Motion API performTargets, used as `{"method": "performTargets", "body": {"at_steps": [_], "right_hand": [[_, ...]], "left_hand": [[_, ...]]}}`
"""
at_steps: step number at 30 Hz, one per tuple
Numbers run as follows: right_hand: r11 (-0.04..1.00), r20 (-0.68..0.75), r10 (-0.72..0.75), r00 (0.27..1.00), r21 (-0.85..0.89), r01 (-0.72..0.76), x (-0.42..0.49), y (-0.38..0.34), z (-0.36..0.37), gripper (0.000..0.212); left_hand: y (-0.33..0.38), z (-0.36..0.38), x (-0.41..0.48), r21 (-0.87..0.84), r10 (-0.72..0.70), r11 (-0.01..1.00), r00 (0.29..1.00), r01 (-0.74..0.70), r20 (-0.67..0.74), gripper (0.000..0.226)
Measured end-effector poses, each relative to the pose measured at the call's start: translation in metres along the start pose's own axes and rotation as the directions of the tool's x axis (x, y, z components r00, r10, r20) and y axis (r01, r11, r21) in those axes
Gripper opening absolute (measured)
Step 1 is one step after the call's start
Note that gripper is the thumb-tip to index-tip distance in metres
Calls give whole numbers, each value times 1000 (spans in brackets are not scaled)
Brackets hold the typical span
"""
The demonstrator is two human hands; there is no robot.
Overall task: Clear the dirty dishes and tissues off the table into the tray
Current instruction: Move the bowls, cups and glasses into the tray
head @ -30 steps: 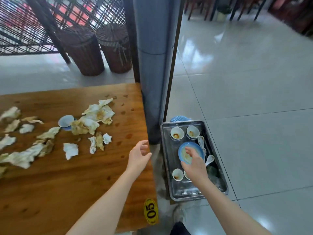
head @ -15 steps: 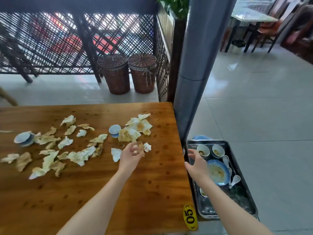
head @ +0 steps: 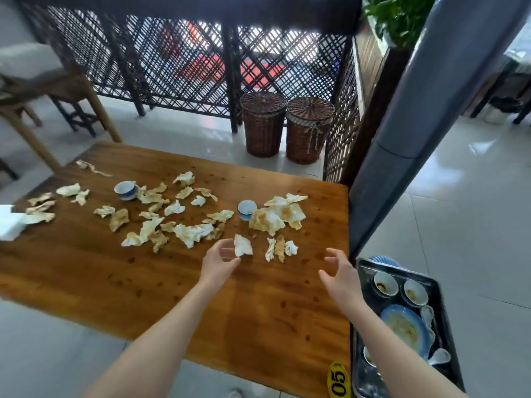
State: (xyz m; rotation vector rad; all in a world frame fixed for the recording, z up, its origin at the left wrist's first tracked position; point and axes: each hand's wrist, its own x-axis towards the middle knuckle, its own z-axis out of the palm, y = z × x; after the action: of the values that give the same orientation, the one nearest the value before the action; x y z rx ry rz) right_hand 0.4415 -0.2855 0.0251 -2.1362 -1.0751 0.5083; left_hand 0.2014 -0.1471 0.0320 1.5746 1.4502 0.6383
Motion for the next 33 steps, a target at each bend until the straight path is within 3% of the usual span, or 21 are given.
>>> {"method": "performTargets", "body": {"at_steps": [4,16,26,33], "right_hand": [[1000,37,-16,999,-2,16,2,-4,8,54],[1000,71,-1,997,-3,1,50,-62,76,56],[967,47,242,969,-100,-236,95,-118,173,61],[959,24,261,965,-117,-257,124,-144,195,55]], "left_hand": [[1,-11,1,-61,-18,998,998,14,-59,51],[-28,-72,57,-118,-68,991,996,61,-54,50],[-75,-143,181,-58,-96,993,991,102,96,53],[-86,-145,229,-48,-130,989,970,142,204,49]]}}
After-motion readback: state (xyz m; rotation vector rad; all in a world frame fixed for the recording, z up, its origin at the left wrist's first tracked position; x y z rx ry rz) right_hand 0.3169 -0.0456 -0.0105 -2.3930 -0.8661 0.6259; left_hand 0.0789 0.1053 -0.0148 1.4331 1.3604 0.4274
